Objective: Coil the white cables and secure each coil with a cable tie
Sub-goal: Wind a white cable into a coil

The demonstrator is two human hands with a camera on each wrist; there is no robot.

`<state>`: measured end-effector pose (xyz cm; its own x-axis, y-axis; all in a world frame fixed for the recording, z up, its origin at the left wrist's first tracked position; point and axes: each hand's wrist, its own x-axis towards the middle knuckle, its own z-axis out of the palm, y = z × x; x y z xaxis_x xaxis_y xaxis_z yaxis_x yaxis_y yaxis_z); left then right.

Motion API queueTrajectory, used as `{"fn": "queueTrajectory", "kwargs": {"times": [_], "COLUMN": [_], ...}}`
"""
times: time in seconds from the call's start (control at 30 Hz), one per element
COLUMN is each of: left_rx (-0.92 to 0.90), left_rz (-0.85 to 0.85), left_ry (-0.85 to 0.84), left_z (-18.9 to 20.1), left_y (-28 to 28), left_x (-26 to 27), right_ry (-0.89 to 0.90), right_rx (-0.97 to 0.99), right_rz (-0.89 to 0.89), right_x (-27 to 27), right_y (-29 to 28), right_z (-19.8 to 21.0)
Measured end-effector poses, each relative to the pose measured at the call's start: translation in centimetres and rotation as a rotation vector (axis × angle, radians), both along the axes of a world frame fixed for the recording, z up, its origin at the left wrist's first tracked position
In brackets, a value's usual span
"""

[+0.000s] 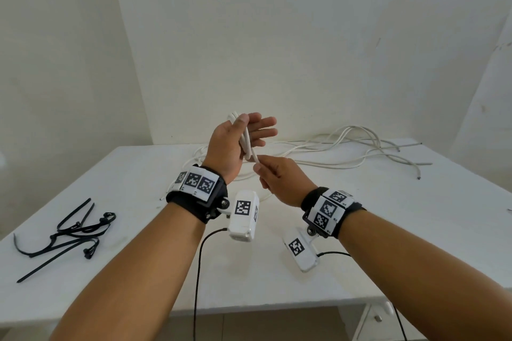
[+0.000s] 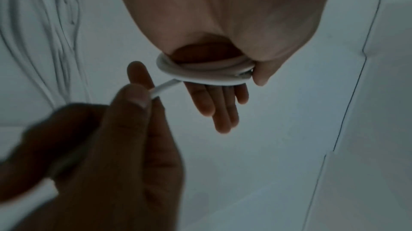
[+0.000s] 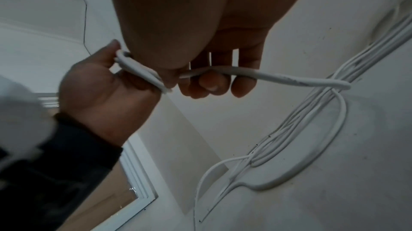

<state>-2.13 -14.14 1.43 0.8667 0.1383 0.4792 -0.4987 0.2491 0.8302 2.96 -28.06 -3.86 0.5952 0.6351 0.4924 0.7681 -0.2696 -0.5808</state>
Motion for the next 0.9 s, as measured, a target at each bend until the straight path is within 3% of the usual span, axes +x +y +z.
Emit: {"fn": "queueTrajectory", "kwargs": {"times": [0.3, 0.5, 0.63, 0.77, 0.9], "left_rx": [0.181, 0.550, 0.622, 0.924, 0.822], "left_rz": [0.242, 0.375, 0.290, 0.273, -0.005], "left_ry": [0.031, 0.074, 0.142, 0.214, 0.314], "left_z": [-3.0, -5.2, -5.6, -5.3, -5.8], "left_y": [0.8, 2.5, 2.5, 1.8, 1.5], "left_x": [1.7, 3.0, 2.6, 1.5, 0.3], "right_ry": [0.001, -0.059, -0.118, -0.204, -0.219], "right_rx": [-0.241, -0.406, -0.473, -0.519, -0.460], "right_rz": [-0.073, -0.057, -0.062, -0.041, 0.044], "right_x": [-0.4, -1.0, -1.2, -1.5, -0.8], "right_y": [-0.4, -0.8, -1.1, -1.5, -2.0], "right_z": [0.1, 1.1, 1.7, 3.0, 4.9]}}
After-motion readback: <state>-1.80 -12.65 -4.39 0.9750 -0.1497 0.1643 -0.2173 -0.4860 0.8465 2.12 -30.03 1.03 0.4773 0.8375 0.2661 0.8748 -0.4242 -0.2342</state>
